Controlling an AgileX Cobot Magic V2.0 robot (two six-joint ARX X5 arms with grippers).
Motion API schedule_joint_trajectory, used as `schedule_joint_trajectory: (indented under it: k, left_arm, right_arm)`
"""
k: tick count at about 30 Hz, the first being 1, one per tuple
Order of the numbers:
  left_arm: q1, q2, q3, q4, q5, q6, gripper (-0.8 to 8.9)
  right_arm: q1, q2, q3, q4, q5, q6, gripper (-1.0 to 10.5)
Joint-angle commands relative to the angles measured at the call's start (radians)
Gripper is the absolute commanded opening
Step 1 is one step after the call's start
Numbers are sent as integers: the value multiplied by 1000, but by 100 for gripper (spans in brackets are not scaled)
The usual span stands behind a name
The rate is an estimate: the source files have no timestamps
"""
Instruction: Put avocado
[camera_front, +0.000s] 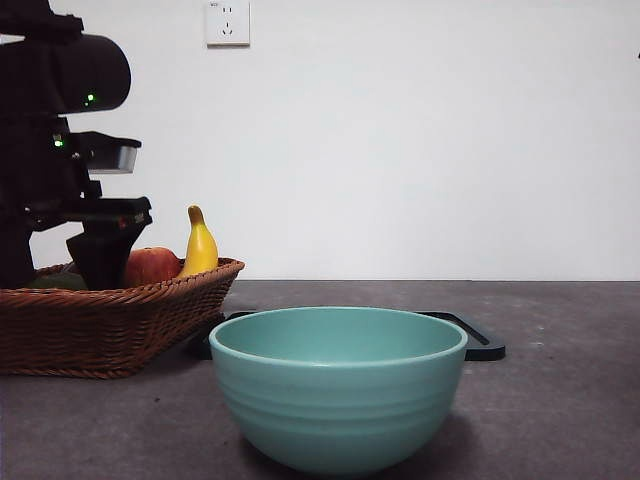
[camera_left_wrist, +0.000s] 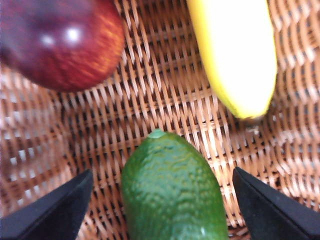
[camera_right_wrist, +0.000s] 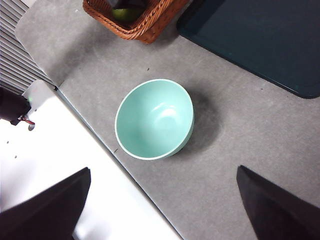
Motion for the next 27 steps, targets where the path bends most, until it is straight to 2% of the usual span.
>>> schedule_joint_trajectory:
  k: [1, 4, 7, 18, 24, 27]
  left_arm:
    - [-5, 31, 19, 0, -6, 5, 411]
    - [-6, 31, 19, -4, -6, 5, 300]
    - [-6, 31, 19, -11, -6, 5, 244]
    - [-26, -33, 75, -89, 6, 1, 242]
    - [-69, -156, 130, -136, 92, -11, 243]
    - [-116, -234, 134, -150, 175, -25, 243]
  right_arm:
    - [5, 8, 19, 10, -1, -1, 469]
    - [5, 8, 19, 10, -1, -1, 469]
    - [5, 8, 19, 10, -1, -1, 469]
    - [5, 8, 19, 10, 0, -1, 469]
    - [5, 8, 19, 10, 0, -1, 469]
    - [5, 8, 19, 10, 0, -1, 469]
